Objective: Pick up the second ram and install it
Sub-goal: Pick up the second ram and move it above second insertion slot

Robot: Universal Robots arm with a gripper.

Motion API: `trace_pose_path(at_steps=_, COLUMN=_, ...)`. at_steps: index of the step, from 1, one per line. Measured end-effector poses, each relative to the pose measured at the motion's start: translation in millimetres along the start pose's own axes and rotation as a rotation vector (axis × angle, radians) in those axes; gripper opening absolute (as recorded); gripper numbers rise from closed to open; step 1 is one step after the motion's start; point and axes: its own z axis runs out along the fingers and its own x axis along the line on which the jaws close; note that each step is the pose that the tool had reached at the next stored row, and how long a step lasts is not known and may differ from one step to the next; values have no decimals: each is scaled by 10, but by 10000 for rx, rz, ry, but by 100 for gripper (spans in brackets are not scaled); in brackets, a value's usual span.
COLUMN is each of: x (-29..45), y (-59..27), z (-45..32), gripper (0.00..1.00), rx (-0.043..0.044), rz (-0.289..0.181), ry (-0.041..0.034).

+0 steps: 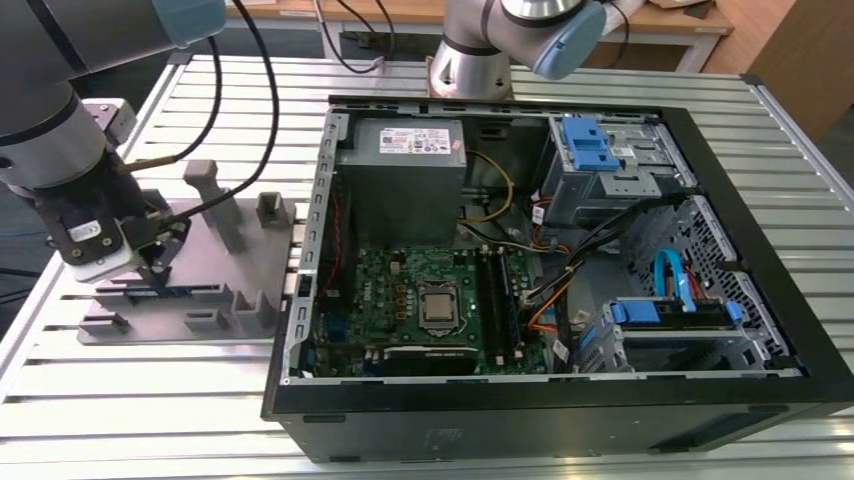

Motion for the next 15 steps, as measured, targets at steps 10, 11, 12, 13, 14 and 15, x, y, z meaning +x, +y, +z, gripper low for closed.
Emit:
trace_pose_path(at_steps=10, x=0, y=-1, z=0, gripper=11, rx=-32, rz=-1816, ry=3)
trace_pose_path(at_steps=11, x=0, y=-1, z=0, gripper=11, rx=-35, rz=-1995, ry=4)
trace_pose_path(at_steps=12, x=0, y=-1, z=0, gripper=11, rx=-39, rz=-2175, ry=3)
trace_pose_path(at_steps=13, x=0, y=0, z=0, gripper=11, rx=-43, rz=-2372, ry=3)
trace_pose_path(at_steps=14, x=0, y=-1, z=0, gripper=11, rx=-46, rz=-2551, ry=4)
trace_pose_path(at_steps=15, x=0, y=-1, z=0, gripper=11, rx=-49, rz=-2732, ry=4)
